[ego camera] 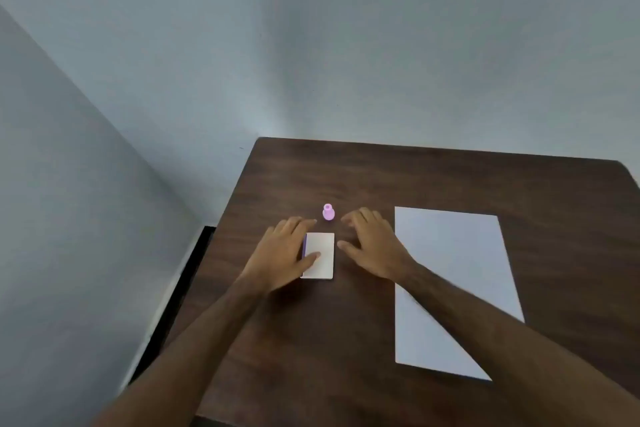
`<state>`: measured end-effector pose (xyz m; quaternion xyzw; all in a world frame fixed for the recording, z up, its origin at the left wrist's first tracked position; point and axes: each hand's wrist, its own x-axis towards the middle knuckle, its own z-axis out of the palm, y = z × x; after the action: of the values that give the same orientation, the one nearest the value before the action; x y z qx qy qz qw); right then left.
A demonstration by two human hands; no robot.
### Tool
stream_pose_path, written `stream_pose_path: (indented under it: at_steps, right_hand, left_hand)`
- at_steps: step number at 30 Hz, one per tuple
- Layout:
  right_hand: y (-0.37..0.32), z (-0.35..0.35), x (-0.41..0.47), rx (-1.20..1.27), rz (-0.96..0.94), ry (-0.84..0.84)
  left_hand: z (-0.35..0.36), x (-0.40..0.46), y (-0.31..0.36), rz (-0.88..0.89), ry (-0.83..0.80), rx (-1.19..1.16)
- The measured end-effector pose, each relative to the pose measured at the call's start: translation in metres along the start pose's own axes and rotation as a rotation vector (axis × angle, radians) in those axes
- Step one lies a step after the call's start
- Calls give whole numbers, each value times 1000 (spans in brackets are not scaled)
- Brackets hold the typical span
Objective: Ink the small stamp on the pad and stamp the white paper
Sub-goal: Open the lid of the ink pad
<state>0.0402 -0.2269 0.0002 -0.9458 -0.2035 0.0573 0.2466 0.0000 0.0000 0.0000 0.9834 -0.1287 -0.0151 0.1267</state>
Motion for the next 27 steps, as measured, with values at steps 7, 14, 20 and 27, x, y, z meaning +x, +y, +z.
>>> stream_pose_path:
  at_steps: [7,14,20,27]
  right_hand:
    - [17,38,-1,38,-356,0]
    - [30,58,4,-177,-516,65]
    - [18,60,-25,-292,-433,177]
    - [-12,60,-92,-253,-250,193]
  left_hand:
    - [48,-11,-16,90,143,-103]
    - [68,-15,-31,159,259,-217]
    - [67,-26,-27,222,413,-203]
    - [63,-65,-2,74,56,-13]
